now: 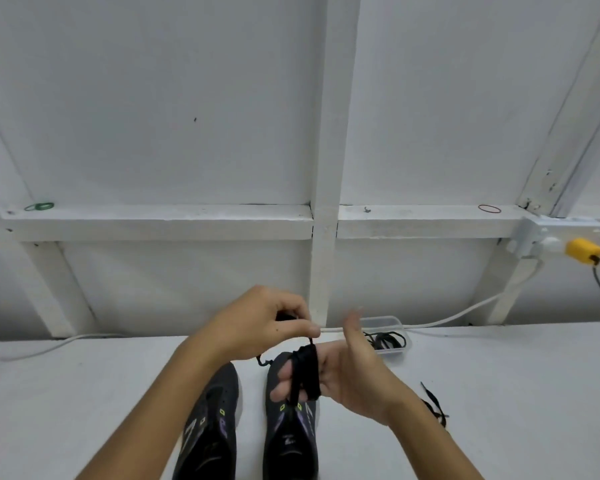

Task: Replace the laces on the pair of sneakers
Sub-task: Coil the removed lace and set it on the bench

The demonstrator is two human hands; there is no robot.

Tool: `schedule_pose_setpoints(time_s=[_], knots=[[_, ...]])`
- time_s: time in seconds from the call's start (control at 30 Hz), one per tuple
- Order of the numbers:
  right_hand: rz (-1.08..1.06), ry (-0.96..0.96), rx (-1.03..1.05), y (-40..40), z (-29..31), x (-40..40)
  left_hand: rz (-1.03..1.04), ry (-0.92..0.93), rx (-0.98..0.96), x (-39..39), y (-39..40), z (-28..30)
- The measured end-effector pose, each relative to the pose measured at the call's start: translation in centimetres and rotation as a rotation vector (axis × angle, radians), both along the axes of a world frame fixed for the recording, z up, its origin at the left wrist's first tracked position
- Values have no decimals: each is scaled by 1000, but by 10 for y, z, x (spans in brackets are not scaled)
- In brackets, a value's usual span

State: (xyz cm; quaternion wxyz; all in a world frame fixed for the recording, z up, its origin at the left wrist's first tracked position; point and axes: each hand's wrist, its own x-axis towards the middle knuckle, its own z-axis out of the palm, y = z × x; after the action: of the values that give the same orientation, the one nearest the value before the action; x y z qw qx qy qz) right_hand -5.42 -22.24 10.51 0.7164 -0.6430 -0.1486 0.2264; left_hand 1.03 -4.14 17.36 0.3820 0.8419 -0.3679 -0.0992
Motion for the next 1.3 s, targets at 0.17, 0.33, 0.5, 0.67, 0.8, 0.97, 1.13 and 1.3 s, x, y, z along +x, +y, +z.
schedule_pose_setpoints(time_s=[0.17,0.33,0.5,0.67,0.8,0.97,1.13,1.3], knots=[[-49,-24,387,-18,28,6,107,277,-248,-6,-20,-43],[-385,-92,95,-37,20,29,-87,49,213,-43,-19,-66],[-192,-27,-196,-24,-2,14,14,-147,102,-8,-4,-17],[-5,50,46,-12,11,5,7,110,-133,15,-11,-28],[-5,52,309,-18,20,11,82,274,-210,10,-13,-60],[-246,16,286,-17,14,40,-3,11,195,-15,-6,-77],[-383,24,12,-7,-6,58,-75,-199,364,-5,11,-38],[-268,16,-71,0,-14,58,-139,-334,265,28,1,-15]])
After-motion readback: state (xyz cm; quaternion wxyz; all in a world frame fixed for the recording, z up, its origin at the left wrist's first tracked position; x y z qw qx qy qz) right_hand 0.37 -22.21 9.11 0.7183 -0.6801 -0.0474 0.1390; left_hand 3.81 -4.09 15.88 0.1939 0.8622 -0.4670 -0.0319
